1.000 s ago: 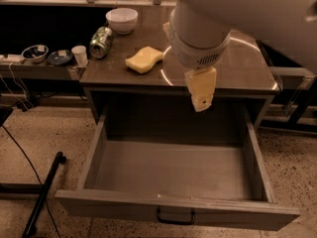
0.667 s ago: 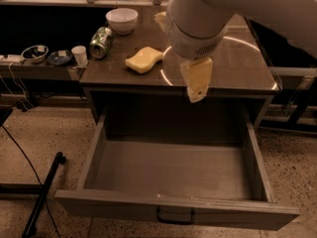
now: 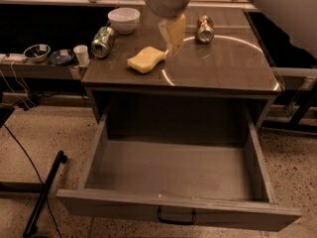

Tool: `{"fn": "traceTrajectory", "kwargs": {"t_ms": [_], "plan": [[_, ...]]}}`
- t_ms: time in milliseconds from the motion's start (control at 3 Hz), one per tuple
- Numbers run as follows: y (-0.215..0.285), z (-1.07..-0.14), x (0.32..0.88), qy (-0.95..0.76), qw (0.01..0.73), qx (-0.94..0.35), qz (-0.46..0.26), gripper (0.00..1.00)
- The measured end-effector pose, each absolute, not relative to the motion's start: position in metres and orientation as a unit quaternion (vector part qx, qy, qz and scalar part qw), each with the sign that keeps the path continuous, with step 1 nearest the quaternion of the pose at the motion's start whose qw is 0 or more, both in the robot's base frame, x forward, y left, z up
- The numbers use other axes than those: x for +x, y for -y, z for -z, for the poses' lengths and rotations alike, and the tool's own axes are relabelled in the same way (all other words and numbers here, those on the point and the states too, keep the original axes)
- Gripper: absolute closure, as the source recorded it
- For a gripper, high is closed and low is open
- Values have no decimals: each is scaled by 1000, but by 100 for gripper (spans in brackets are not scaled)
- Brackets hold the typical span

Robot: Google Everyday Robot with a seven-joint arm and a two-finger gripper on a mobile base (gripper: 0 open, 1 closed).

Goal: Place green can into top drawer

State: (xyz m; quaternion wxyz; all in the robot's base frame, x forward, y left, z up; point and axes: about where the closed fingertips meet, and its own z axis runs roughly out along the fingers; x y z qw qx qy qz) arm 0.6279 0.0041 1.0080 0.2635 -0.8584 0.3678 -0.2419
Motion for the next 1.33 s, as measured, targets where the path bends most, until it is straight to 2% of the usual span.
{"fn": "traceTrajectory", "kwargs": {"t_ms": [333,667,1333], "plan": [[-51,-1010,677,-285,251,-892,247,0],[-92,-997,697,-234,267,-909,218,0],[-103,-992,707,-203,250,-922,214,0]]}}
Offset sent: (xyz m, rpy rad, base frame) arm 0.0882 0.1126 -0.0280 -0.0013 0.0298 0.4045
